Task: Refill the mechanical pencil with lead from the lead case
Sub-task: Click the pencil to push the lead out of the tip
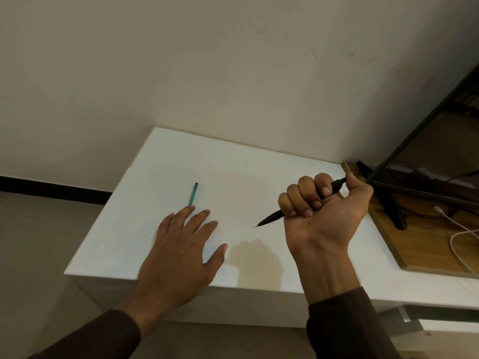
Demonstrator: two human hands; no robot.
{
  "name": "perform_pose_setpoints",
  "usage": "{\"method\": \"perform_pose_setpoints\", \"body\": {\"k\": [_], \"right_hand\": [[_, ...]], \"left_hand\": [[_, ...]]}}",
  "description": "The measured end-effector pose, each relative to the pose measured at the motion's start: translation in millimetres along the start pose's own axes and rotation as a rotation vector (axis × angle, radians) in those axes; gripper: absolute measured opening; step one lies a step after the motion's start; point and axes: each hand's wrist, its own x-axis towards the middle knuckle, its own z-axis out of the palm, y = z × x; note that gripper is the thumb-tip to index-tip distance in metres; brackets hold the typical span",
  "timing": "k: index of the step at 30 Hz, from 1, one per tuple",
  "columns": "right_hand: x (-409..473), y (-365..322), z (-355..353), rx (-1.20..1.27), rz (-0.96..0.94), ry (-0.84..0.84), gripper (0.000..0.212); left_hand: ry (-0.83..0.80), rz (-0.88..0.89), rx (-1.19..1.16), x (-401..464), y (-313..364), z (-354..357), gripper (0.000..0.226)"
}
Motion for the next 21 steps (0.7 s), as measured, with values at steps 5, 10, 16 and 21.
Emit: {"method": "perform_pose_setpoints", "body": {"k": [5,10,16,21], "right_hand": [[-0.7,0.4,0.4,0.000,-0.003,0.001,0.046],[-0.8,0.1,0.4,0.005,-0.004,0.007,0.045],[-0.9,0.2,0.3,-0.003,-0.007,0.013,0.044],[-0.6,0.6,0.3,-0.001,-0.009,0.012,0.044]], "left_hand": [[0.001,0.001,0.001,-0.5,0.0,-0.4,0.064],[0.004,0.000,-0.008,-0.9,0.8,-1.8,0.065],[0.008,0.005,0.006,-1.7,-0.3,-1.0,0.061],[0.023,0.014,0.011,-1.8,-2.4,1.1,0.059]]}}
